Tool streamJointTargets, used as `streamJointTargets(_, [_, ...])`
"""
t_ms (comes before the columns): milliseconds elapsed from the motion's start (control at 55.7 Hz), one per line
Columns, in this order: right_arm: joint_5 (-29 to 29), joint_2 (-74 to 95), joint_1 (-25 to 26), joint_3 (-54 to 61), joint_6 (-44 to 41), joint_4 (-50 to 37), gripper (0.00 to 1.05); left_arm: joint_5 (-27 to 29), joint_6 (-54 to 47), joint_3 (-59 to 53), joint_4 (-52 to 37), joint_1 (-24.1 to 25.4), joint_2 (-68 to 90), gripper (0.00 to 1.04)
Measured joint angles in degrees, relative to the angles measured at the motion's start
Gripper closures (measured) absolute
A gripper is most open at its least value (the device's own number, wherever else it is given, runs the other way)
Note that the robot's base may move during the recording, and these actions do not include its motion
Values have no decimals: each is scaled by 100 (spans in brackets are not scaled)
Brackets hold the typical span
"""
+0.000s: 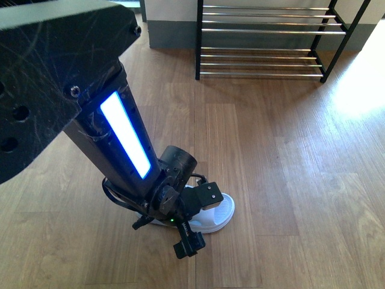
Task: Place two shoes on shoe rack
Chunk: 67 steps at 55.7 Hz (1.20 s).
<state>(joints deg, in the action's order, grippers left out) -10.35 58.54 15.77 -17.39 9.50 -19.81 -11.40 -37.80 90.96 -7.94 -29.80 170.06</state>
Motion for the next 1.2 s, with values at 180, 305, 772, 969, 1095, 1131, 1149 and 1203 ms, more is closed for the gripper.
streamJointTargets(180, [0,0,0,0,0,0,103,79,181,109,-44,-85,234,29])
streamJointTargets(305, [0,0,0,0,0,0,103,92,400,188,-157,-127,275,50])
streamJointTargets(772, [0,0,0,0,0,0,103,662,1137,-42,-940,-195,146,103])
streamJointTargets(969, [0,0,0,0,0,0,103,973,1672,-726,-1482,-59,-317,103])
streamJointTargets(1095, [0,0,0,0,0,0,103,1263,2221,-1517,-2149,17,-1134,103])
streamJointTargets(1131, [0,0,0,0,0,0,103,1388,2328,-1812,-2404,24,-1478,103])
streamJointTargets(1149, [0,0,0,0,0,0,103,1451,2350,-1893,-2468,24,-1574,103])
streamJointTargets(1203, [0,0,0,0,0,0,103,1591,2452,-2223,-2717,26,-1963,103])
